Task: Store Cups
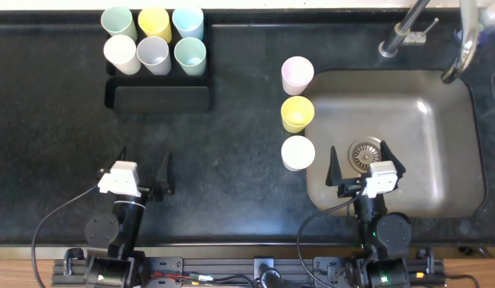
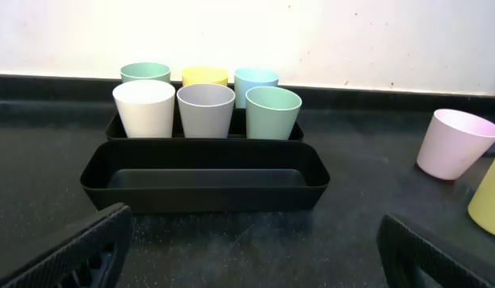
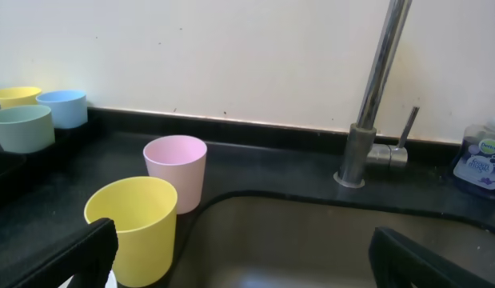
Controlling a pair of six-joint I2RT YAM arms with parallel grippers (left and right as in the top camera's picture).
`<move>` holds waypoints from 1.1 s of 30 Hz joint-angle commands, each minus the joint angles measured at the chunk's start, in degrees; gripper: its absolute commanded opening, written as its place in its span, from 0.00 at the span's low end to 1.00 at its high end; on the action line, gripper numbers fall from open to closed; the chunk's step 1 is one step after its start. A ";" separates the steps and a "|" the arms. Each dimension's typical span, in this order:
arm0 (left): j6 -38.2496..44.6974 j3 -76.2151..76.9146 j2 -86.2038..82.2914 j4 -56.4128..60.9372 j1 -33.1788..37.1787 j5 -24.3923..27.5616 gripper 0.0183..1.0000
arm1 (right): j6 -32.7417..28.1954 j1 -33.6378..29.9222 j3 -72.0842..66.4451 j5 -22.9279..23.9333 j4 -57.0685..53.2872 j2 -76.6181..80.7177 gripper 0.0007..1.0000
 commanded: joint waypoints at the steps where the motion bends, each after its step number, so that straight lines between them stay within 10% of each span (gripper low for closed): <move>1: 1.07 -0.07 -0.59 -0.35 -0.57 -3.39 1.00 | 0.24 0.31 -0.74 -0.42 0.22 -0.48 1.00; 13: 1.07 18.18 19.74 -1.09 -2.10 -7.39 1.00 | 0.24 0.31 -0.74 -0.42 0.22 -0.48 1.00; 24: -0.02 87.14 77.53 -37.55 -12.63 -3.80 1.00 | 0.24 0.31 -0.74 -0.42 0.22 -0.48 1.00; 33: -20.37 124.37 110.09 -62.40 -26.10 -7.48 1.00 | 0.24 0.31 -0.74 -0.42 0.22 -0.48 1.00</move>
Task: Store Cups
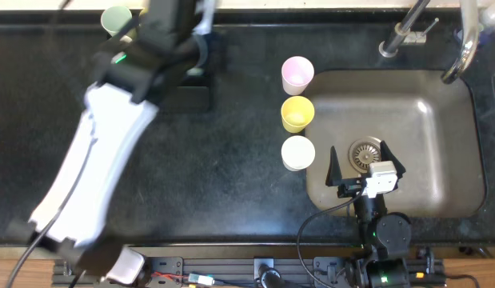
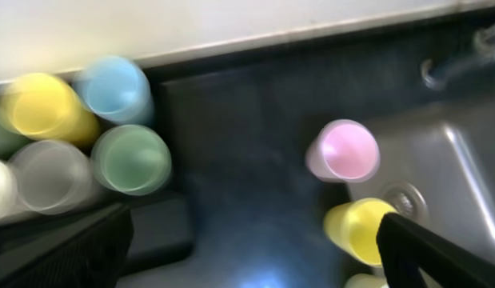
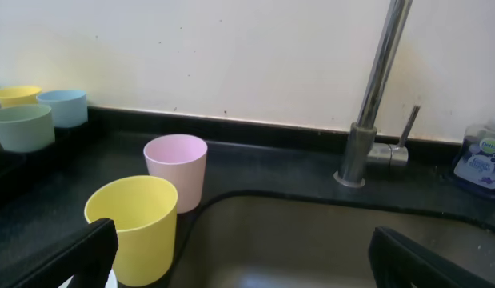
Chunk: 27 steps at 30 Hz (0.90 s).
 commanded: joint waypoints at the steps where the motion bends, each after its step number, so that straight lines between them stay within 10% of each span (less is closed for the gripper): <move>1: -14.14 14.43 14.23 -9.73 -5.84 -3.54 1.00 | 0.24 0.33 -0.74 -0.39 0.35 -0.39 1.00; 23: -24.55 46.16 51.25 -18.01 -10.19 -4.81 1.00 | 0.24 0.31 -0.74 -0.42 0.37 -0.39 1.00; 27: -25.29 46.18 52.87 -17.53 -10.14 -4.31 0.66 | 0.24 0.31 -0.74 -0.42 0.35 -0.39 1.00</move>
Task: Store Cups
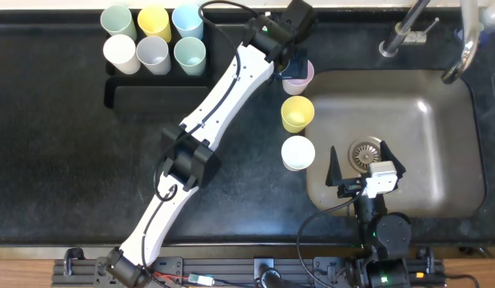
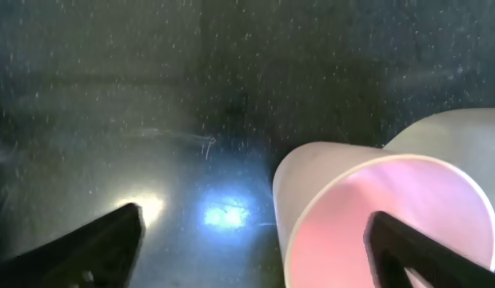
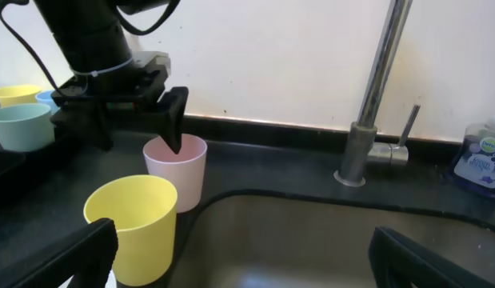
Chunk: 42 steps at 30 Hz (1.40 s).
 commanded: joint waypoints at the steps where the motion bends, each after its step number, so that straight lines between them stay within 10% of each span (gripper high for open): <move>1: -1.49 1.90 2.54 0.35 -0.24 -0.22 0.49 | 0.22 0.31 -0.74 -0.39 0.37 -0.39 1.00; 7: 0.07 1.95 2.58 2.16 -0.59 -0.02 0.02 | 0.22 0.33 -0.74 -0.42 0.37 -0.39 1.00; 19: 14.25 1.70 -15.52 -1.36 2.47 -6.10 0.02 | 0.22 0.31 -0.74 -0.39 0.37 -0.39 1.00; 26: 19.21 -14.19 -38.86 -1.55 15.61 -6.56 0.02 | 0.22 0.31 -0.74 -0.42 0.37 -0.39 1.00; 42: 35.10 -60.48 -57.44 14.60 51.21 11.67 0.02 | 0.24 0.31 -0.74 -0.42 0.37 -0.39 1.00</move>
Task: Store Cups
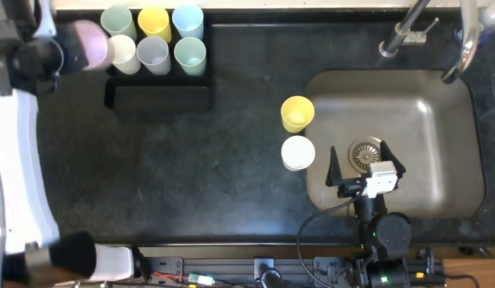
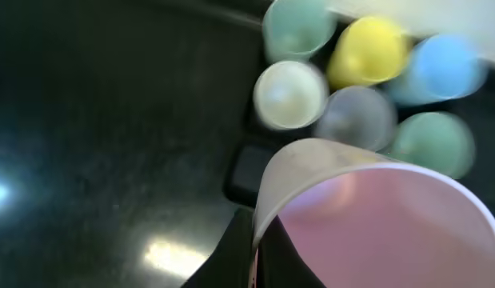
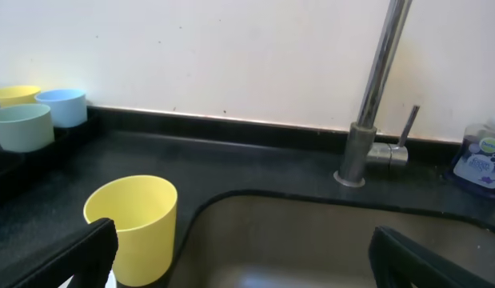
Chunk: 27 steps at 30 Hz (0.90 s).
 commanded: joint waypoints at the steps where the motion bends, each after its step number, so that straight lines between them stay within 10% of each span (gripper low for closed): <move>1: 4.90 -9.14 -0.15 5.05 3.45 5.70 0.02 | 0.22 0.33 -0.74 -0.42 0.33 -0.39 1.00; 27: 5.68 -16.15 15.39 16.87 4.37 7.08 0.03 | 0.22 0.31 -0.74 -0.42 0.33 -0.39 1.00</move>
